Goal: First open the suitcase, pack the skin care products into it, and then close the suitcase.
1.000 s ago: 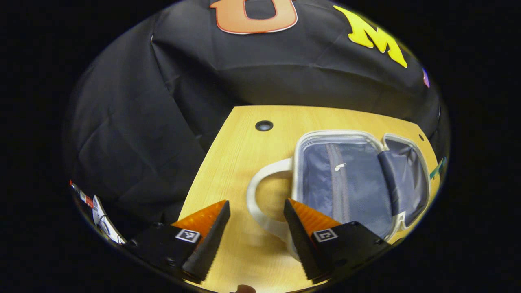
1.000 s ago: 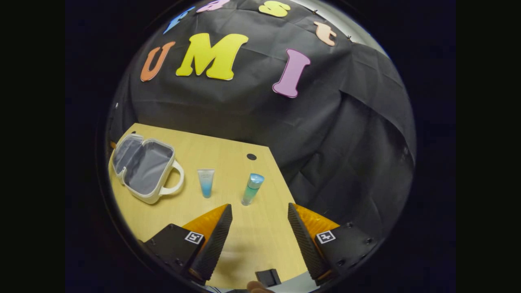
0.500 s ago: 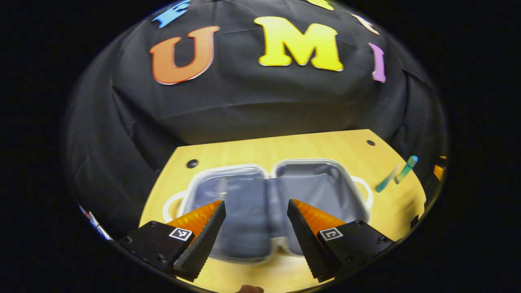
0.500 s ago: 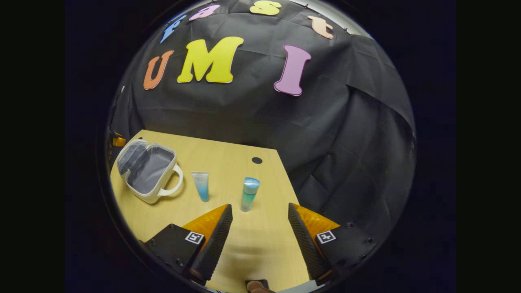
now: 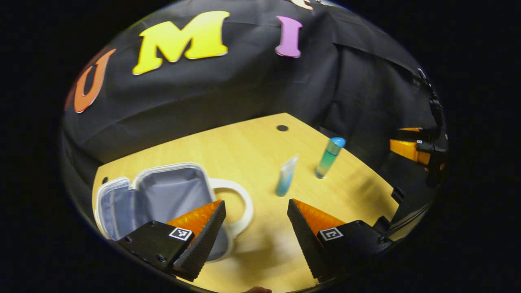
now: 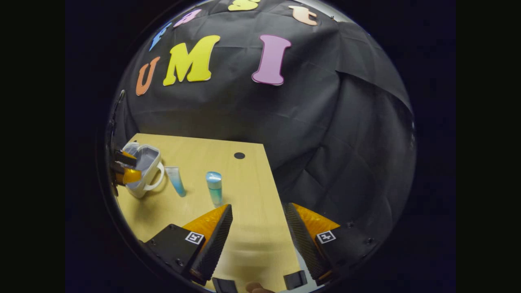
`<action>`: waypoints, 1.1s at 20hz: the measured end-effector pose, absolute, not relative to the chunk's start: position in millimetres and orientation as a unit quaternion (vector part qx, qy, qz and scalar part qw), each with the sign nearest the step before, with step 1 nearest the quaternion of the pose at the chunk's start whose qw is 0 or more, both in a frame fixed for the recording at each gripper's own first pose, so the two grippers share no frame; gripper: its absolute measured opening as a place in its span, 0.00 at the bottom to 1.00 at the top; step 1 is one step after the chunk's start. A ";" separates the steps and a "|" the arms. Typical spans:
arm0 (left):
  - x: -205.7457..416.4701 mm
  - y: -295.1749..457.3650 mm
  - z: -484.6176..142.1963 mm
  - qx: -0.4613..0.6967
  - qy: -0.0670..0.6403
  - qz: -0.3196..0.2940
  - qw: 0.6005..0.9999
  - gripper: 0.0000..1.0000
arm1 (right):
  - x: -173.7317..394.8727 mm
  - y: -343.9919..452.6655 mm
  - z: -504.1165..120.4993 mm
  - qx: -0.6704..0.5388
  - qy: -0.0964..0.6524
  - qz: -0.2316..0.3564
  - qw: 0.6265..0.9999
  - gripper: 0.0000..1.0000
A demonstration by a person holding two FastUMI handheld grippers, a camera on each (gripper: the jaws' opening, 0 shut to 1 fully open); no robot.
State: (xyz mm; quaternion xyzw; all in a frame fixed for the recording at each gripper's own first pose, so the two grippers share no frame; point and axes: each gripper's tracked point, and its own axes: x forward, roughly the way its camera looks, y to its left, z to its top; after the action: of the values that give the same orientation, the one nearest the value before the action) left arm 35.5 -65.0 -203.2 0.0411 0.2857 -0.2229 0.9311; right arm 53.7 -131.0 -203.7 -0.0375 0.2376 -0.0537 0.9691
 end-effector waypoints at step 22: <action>112.6 -146.7 -274.9 -0.053 0.306 -0.112 0.944 0.48 | 99.4 -155.9 -265.3 -0.043 0.284 0.047 0.957 0.83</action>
State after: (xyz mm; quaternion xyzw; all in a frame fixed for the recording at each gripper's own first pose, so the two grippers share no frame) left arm 112.6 -146.7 -274.9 -0.0531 0.3059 -0.1117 0.9440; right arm 99.4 -155.9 -265.3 -0.0425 0.2845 0.0471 0.9566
